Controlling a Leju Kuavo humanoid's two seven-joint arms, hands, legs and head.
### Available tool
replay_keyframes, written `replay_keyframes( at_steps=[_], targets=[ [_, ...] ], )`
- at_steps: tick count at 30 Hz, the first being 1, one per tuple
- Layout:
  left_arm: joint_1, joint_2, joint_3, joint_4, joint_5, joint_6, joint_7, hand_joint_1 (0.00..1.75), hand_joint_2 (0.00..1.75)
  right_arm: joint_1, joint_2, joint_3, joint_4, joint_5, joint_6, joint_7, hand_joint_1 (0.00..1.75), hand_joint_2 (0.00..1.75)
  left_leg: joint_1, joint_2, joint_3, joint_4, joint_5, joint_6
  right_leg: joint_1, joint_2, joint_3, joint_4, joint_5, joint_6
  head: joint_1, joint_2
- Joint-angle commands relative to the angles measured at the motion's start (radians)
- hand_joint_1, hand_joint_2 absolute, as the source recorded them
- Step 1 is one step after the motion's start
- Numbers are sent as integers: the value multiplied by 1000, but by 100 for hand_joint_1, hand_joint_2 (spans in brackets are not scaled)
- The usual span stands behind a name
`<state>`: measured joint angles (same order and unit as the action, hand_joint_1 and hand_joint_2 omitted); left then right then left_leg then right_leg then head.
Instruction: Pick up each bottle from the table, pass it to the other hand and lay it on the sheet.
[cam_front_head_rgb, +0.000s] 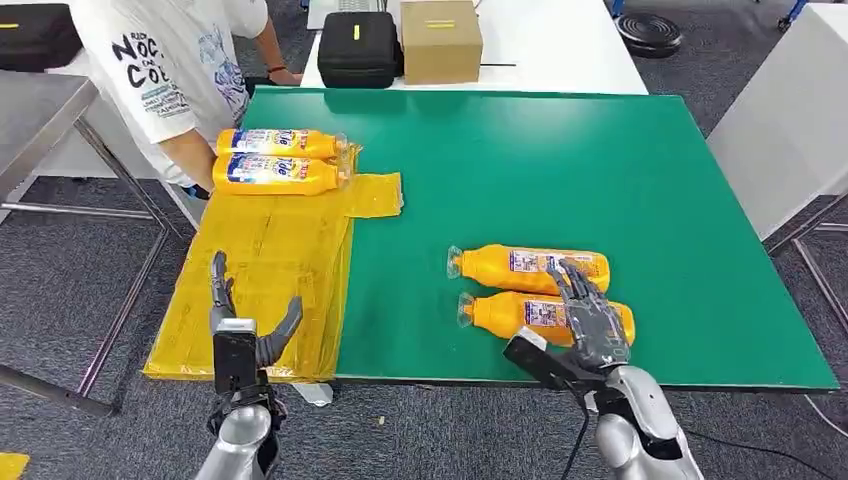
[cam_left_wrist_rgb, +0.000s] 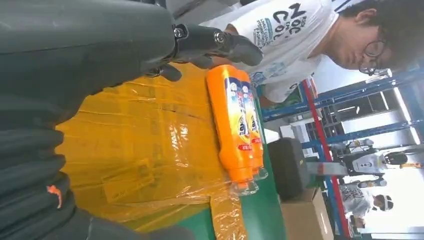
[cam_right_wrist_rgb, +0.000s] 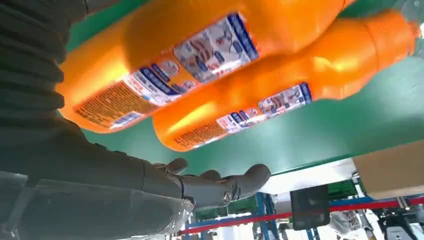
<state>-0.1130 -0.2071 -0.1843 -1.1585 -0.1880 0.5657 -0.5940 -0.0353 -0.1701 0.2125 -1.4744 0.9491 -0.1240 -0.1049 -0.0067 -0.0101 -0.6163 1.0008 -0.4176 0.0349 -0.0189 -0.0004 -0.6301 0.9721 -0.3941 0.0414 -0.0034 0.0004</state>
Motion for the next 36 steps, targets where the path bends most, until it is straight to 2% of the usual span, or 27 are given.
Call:
replay_keyframes(
  at_steps=[1, 3, 8, 10, 30, 36],
  targets=[
    [-47, -6, 31, 63, -2, -11, 6, 0, 175, -133, -2, -33, 170, 23, -1, 16, 0, 175, 1, 3, 5, -1, -2, -2, 1, 2, 4, -1, -1, -1, 0, 0],
    [-48, -7, 30, 64, -2, -12, 4, 0, 175, -161, -6, -43, 193, 26, 0, 17, 0, 175, 2, 5, 8, 0, -4, -2, 2, 4, 7, 0, -2, -2, 0, 0],
    [-81, -9, 19, 100, -4, -17, 6, 0, 175, -265, -7, -42, 349, 27, 31, 22, 0, 175, 1, 3, 4, 0, -1, -1, 1, 2, 4, -1, 0, -1, 1, 0],
    [-89, -5, 20, 114, -5, -8, 10, 0, 175, -292, -14, -35, 412, 3, 41, -14, 0, 175, 1, 3, 6, 0, -2, -2, 2, 2, 6, -1, -1, -2, 0, 0],
    [-79, 1, 24, 113, -13, 9, 25, 0, 175, -279, -14, -22, 406, -1, 39, -24, 0, 175, 1, 1, 6, 0, -2, -2, 2, 0, 7, -1, -1, -1, 0, 0],
    [-64, 11, 20, 103, -48, 43, 59, 0, 175, -258, -22, 8, 368, -45, 63, -48, 0, 175, 1, 0, 6, -1, -1, -2, 1, 0, 7, -1, -1, -1, 0, 0]
  ],
)
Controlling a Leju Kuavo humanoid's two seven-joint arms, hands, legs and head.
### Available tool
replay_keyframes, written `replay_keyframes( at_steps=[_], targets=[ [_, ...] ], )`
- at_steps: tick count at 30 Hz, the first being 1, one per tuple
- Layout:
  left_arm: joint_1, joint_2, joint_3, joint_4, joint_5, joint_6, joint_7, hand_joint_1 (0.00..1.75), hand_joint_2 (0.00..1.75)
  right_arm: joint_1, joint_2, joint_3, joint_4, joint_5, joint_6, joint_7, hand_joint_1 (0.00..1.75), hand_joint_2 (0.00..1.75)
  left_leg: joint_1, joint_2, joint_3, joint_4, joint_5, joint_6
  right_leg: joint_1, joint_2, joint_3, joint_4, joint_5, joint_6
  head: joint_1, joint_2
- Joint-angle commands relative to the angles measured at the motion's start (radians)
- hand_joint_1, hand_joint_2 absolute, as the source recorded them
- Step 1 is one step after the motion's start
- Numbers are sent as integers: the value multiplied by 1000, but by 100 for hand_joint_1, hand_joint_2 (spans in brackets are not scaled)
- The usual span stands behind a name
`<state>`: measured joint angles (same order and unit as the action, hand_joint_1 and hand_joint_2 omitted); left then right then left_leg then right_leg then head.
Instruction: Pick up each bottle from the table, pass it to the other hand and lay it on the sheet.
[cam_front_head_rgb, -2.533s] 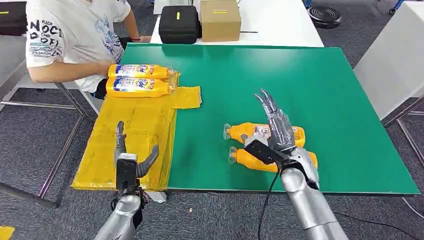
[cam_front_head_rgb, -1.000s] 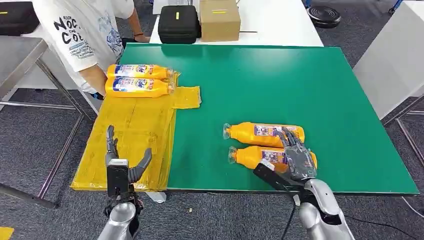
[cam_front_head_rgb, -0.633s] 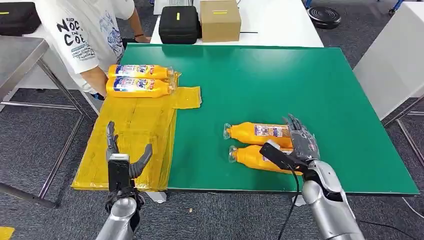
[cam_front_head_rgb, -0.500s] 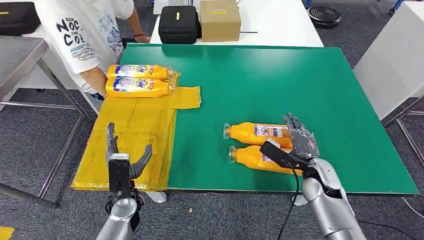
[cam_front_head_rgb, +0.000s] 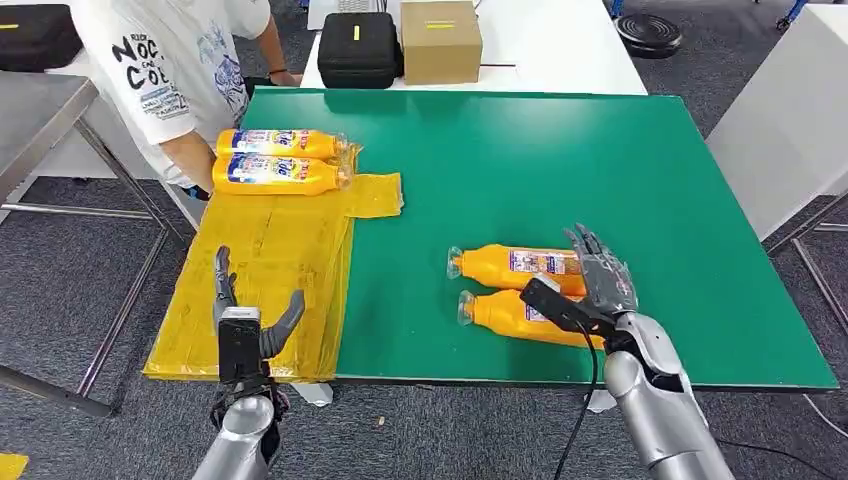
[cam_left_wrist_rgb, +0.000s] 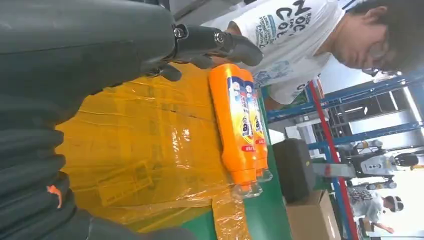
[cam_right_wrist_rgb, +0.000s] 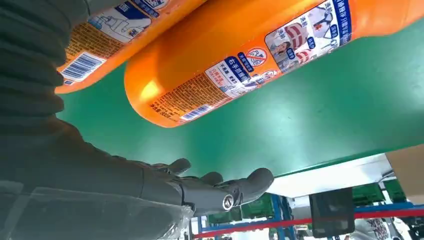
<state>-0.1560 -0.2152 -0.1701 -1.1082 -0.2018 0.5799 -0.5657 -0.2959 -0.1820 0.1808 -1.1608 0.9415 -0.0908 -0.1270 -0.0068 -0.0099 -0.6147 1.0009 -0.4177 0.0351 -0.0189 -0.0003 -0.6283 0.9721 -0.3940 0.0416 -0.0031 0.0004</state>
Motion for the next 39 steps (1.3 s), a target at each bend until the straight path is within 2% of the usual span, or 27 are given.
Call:
replay_keyframes(
  at_steps=[1, 6, 7, 10, 13, 17, 19, 23, 27, 29, 30, 32, 34, 37, 39],
  targets=[
    [-18, 21, 7, 49, -44, 35, 36, 0, 175, 0, -13, 50, 55, -43, 32, -32, 0, 175, 1, 0, 4, -1, -1, -2, 1, 0, 4, -1, -1, -1, 0, 0],
    [16, 22, 20, -11, -58, 47, 22, 0, 175, -49, 7, 97, -5, -45, -14, -78, 0, 175, 1, 5, 6, 0, -3, -2, 1, 4, 5, 0, -2, -2, 0, 0],
    [18, 19, 23, -18, -57, 45, 16, 0, 175, -37, 16, 96, -55, -51, -44, -98, 0, 175, 1, 4, 3, 0, -2, -2, 1, 4, 2, 0, -1, -2, 0, 0],
    [18, 20, 20, -20, -63, 44, 10, 0, 175, 18, 9, 93, -234, -133, 2, -108, 0, 175, 1, 4, 5, 1, -4, -3, 2, 3, 4, 2, -3, -3, 0, 0],
    [10, 20, 19, -9, -58, 48, 0, 0, 175, 61, -21, 61, -323, -223, 46, -130, 0, 175, 1, 0, 1, 0, -2, -2, 1, 0, 1, 1, -2, -1, 0, 0],
    [48, 26, 13, -46, -41, 70, -35, 0, 175, 179, -52, 3, -436, -268, 17, -178, 0, 175, 2, -3, 5, 0, -4, -2, 2, -3, 7, 0, -5, -2, 0, 0],
    [54, 23, 10, -55, -43, 74, -41, 0, 175, 169, -56, -13, -447, -271, 17, -173, 0, 175, 0, -2, 1, -1, -1, -1, 0, -2, 2, 0, -2, -1, 0, 0],
    [58, 26, 3, -67, -45, 76, -41, 0, 175, 166, -53, -47, -479, -262, 21, -155, 0, 175, 0, 2, 3, 1, -5, -2, 0, 1, 3, 1, -4, -2, 0, 0],
    [58, 37, 2, -58, -37, 77, -30, 0, 175, 285, -129, -122, -537, -372, 195, -130, 0, 175, 1, -4, 4, 0, -4, -2, 1, -5, 5, 0, -4, -2, 0, 0],
    [58, 38, 3, -57, -37, 76, -30, 0, 175, 292, -135, -130, -536, -377, 199, -137, 0, 175, -1, -4, 0, -1, -2, -1, -1, -3, 1, -1, -2, -1, 0, 0],
    [58, 38, 3, -57, -37, 76, -30, 0, 175, 292, -135, -130, -536, -377, 199, -137, 0, 175, 1, -4, 5, 0, -4, -2, 1, -4, 6, -1, -4, -2, 0, 0],
    [57, 38, 3, -57, -37, 75, -29, 0, 175, 286, -128, -130, -535, -377, 199, -137, 0, 175, 0, -1, 1, 0, -3, -1, 0, 0, 2, 0, -2, -1, 0, 0],
    [56, 37, 4, -57, -37, 75, -27, 0, 175, 282, -128, -128, -532, -372, 209, -134, 0, 175, 1, 2, 4, 1, -6, -2, 1, 1, 5, 0, -4, -2, 0, 0],
    [57, 43, 13, -53, -24, 64, -7, 0, 175, 332, -228, -172, -544, -454, 274, -90, 0, 175, 1, -1, 2, 0, -4, -2, 0, -2, 3, 0, -3, -1, 0, 0],
    [65, 45, 19, -50, -15, 50, 6, 0, 175, 415, -244, -233, -587, -456, 285, -87, 0, 175, 0, -3, 3, 0, -4, -1, 0, -4, 4, 0, -4, -1, -1, 0]
  ],
)
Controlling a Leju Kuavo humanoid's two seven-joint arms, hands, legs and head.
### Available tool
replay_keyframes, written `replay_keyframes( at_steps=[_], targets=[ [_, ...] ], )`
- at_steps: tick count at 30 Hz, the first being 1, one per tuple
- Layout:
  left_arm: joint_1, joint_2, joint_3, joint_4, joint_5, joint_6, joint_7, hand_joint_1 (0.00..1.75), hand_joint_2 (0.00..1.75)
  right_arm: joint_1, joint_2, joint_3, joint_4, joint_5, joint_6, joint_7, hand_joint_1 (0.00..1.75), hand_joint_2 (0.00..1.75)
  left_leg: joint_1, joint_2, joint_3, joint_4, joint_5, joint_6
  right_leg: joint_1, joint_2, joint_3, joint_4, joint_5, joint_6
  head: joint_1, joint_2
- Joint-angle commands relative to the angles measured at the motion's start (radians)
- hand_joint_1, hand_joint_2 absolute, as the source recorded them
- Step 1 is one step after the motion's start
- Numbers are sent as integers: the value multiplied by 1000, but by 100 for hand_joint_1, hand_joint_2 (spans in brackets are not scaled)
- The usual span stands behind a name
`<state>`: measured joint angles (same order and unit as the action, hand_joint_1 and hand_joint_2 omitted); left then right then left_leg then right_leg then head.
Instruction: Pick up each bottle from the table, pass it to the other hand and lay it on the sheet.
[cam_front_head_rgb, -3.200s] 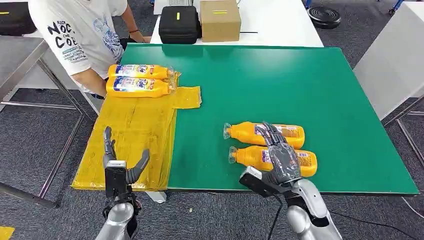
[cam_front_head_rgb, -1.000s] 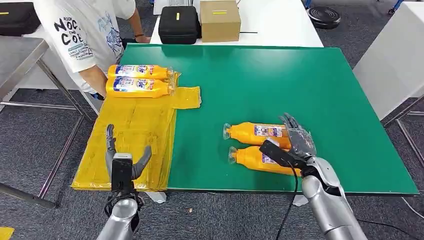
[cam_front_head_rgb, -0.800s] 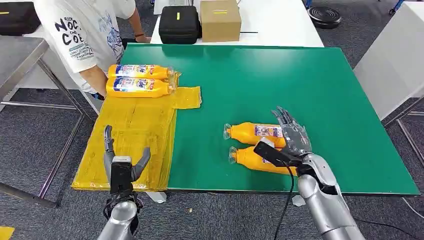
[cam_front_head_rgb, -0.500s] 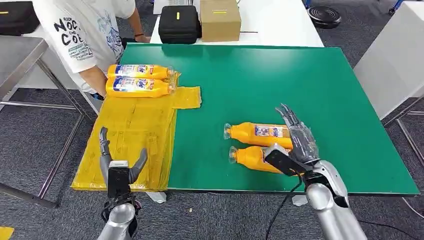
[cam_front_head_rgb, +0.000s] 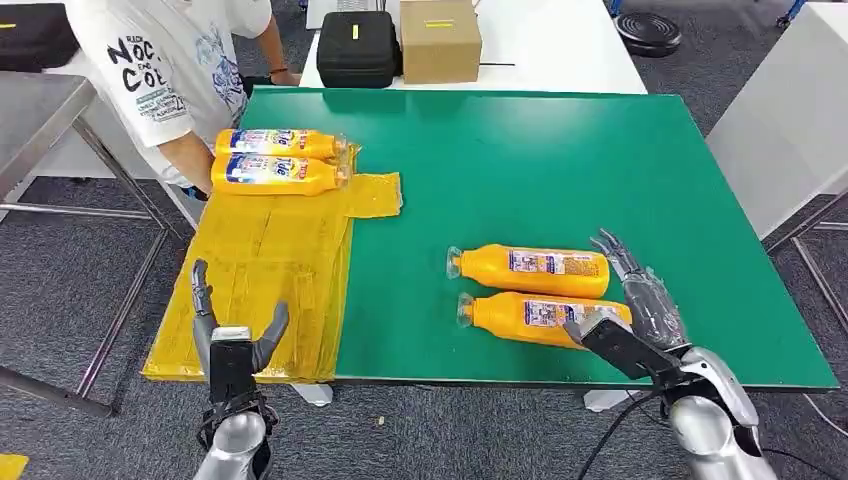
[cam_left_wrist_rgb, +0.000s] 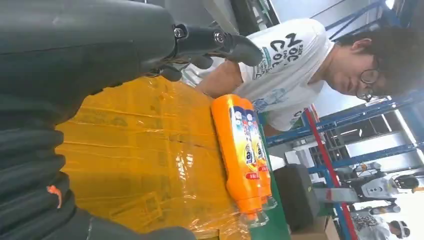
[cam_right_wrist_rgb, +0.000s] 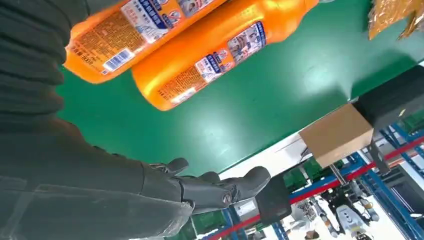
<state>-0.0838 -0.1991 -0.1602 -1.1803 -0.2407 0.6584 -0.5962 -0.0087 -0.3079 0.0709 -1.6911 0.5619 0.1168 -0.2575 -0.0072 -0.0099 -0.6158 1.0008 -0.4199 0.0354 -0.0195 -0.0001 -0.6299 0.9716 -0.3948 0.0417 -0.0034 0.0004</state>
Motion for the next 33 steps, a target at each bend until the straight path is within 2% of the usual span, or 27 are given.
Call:
replay_keyframes(
  at_steps=[1, 2, 4, 5, 9, 12, 17, 21, 23, 24, 26, 27, 29, 30, 32, 33],
  targets=[
    [2, 29, 10, 21, 34, -42, 44, 0, 175, 174, -129, -141, -85, -57, 85, 63, 0, 175, 2, -5, 7, 1, -3, -2, 2, -6, 9, 0, -5, -2, 0, 0],
    [13, 29, 9, 23, 36, -54, 46, 0, 175, 240, -171, -175, -111, -104, 118, 86, 0, 175, 0, -7, 3, -1, -1, -1, 1, -6, 5, -1, -3, -1, 0, 0],
    [23, 31, 9, 29, 43, -50, 30, 0, 175, 281, -216, -213, -111, -151, 145, 77, 0, 175, 0, -8, 3, -1, -1, -1, 0, -6, 5, 0, -4, 0, 0, 0],
    [26, 32, 13, 30, 50, -49, 21, 0, 175, 254, -218, -209, -89, -149, 159, 75, 0, 175, 1, -9, 5, 0, -3, -1, 1, -7, 8, 0, -6, 0, 0, 0],
    [25, 34, 20, 23, 54, -55, 17, 0, 175, 159, -222, -145, -47, -107, 179, 96, 0, 175, 0, 2, 5, 0, -6, 0, 0, 4, 6, 0, -4, 1, 0, 0],
    [22, 31, 17, 30, 47, -60, 20, 0, 175, 94, -274, -88, 0, -109, 208, 133, 0, 175, 0, 4, 5, 0, -7, 0, 0, 5, 5, -1, -3, 1, 0, 0],
    [22, 31, 19, 29, 45, -57, 20, 0, 175, 77, -293, -76, 15, -116, 212, 135, 0, 175, 0, 3, 5, -1, -5, 1, 0, 3, 5, -1, -3, 1, 0, 0],
    [15, 33, 20, 34, 45, -66, 21, 0, 175, -53, -300, 1, 117, -121, 233, 149, 0, 175, 0, 7, 9, -1, -6, 0, 1, 7, 8, -2, -4, 1, 0, 0],
    [4, 32, 19, 51, 45, -67, 18, 0, 175, -101, -293, 44, 152, -90, 222, 151, 0, 175, 0, 6, 4, -1, -4, 2, 0, 6, 4, -2, -2, 1, 0, 0],
    [0, 31, 19, 58, 47, -66, 14, 0, 175, -121, -295, 65, 160, -77, 207, 150, 0, 175, 1, 8, 9, -1, -6, 1, 1, 7, 9, -3, -3, 1, 0, 0],
    [-7, 29, 18, 68, 48, -66, 10, 0, 175, -168, -288, 96, 176, -65, 204, 153, 0, 175, 0, 6, 6, -1, -4, 1, 0, 5, 5, -2, -2, 1, 0, 0],
    [-12, 28, 17, 76, 50, -66, 5, 0, 175, -216, -297, 135, 210, -63, 206, 153, 0, 175, 1, 7, 9, -1, -5, 0, 1, 6, 9, -2, -3, 0, 0, 0],
    [-21, 26, 15, 88, 52, -70, 2, 0, 175, -324, -296, 202, 287, -69, 240, 156, 0, 175, 0, 7, 4, -1, -4, 1, 0, 7, 4, -1, -1, 1, 0, 0],
    [-26, 26, 14, 91, 52, -70, 0, 0, 175, -363, -289, 230, 323, -69, 256, 157, 0, 175, 0, 10, 8, -1, -5, 0, 0, 9, 7, -1, -2, 0, 0, 0],
    [-38, 24, 10, 104, 52, -71, 0, 0, 175, -416, -276, 285, 388, -66, 256, 158, 0, 175, 1, 13, 9, 0, -6, 0, 1, 11, 8, -2, -1, 0, 0, 0],
    [-42, 25, 7, 108, 51, -72, 0, 0, 175, -425, -281, 305, 398, -70, 256, 154, 0, 175, 0, 9, 7, -1, -4, 1, 0, 8, 6, -2, -1, 1, -1, 0]
  ],
)
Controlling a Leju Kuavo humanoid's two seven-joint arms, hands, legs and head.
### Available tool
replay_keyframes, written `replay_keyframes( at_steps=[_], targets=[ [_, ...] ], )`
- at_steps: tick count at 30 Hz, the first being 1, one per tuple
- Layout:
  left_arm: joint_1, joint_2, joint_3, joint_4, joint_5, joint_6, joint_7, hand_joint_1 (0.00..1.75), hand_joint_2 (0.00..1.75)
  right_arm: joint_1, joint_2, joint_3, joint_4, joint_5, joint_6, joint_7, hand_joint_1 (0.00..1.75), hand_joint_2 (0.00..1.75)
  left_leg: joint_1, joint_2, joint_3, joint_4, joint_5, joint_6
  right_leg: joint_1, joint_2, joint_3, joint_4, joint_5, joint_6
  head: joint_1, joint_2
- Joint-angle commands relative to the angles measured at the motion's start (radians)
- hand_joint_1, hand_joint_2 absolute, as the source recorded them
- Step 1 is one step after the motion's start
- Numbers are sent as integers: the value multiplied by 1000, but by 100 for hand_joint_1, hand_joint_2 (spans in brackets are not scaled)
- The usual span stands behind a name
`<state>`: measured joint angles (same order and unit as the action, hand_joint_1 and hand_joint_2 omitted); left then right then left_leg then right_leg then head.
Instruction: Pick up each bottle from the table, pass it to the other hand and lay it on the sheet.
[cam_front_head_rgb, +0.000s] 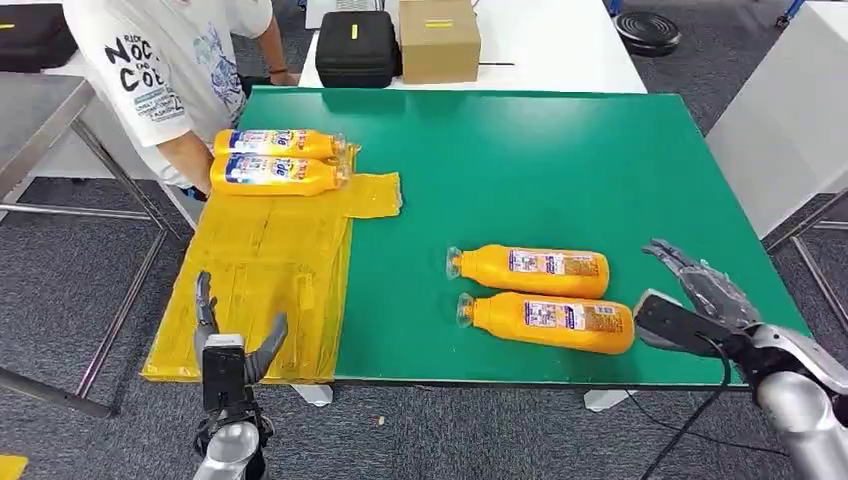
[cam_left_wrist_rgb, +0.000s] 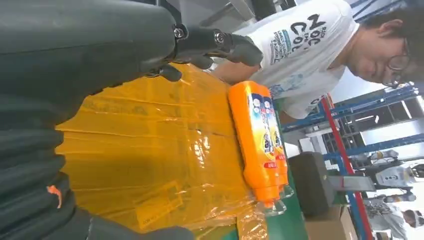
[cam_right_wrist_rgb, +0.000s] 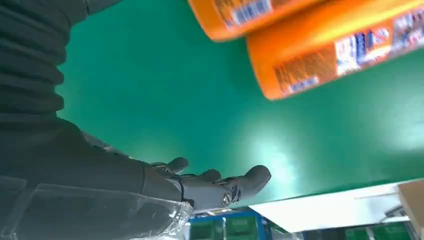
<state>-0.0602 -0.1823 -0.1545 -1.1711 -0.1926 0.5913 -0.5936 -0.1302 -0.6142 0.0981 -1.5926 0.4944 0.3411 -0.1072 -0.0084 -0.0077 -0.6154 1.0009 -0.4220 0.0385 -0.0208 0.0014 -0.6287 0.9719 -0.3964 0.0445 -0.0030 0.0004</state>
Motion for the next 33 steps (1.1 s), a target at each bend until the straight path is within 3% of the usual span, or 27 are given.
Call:
replay_keyframes(
  at_steps=[1, 3, 4, 7, 12, 26, 33],
  targets=[
    [-74, 9, -2, 107, 2, -6, -2, 0, 175, -325, 28, 310, 326, -8, 41, 0, 0, 175, 2, 8, 9, 0, -3, -3, 2, 7, 7, -2, 0, -3, 0, 0],
    [-82, 8, -6, 120, 5, -3, -4, 0, 175, -403, 16, 389, 387, -49, 53, -6, 0, 175, 3, 7, 13, 0, -4, -4, 3, 6, 11, -2, -2, -4, 0, 0],
    [-83, 8, -8, 123, 4, -1, -6, 0, 175, -440, 16, 423, 414, -61, 60, -7, 0, 175, 0, 5, 5, 0, 0, -1, 0, 5, 3, -1, 1, -1, 0, 0],
    [-83, 11, -10, 125, 6, 1, -6, 0, 175, -488, 20, 472, 447, -87, 50, -7, 0, 175, 1, 9, 4, 0, -1, -2, 1, 9, 3, 0, 1, -2, -1, 0],
    [-81, 11, -10, 123, 6, 1, -6, 0, 175, -480, 15, 477, 441, -92, 46, -7, 0, 175, 1, -1, 4, 0, 1, -2, 1, 0, 4, -1, 0, -2, 0, 0],
    [-64, 19, -6, 95, -2, 25, -12, 0, 175, -502, 6, 562, 367, -121, 27, -33, 0, 175, 1, 1, 5, 0, -1, -2, 1, 1, 5, 0, -1, -2, -1, 0],
    [-70, 18, -1, 102, 3, 25, -14, 0, 175, -403, -30, 536, 241, -129, 0, -24, 0, 175, 1, -2, 5, 0, 0, -2, 1, -2, 5, 0, -2, -2, -1, 0]
  ],
)
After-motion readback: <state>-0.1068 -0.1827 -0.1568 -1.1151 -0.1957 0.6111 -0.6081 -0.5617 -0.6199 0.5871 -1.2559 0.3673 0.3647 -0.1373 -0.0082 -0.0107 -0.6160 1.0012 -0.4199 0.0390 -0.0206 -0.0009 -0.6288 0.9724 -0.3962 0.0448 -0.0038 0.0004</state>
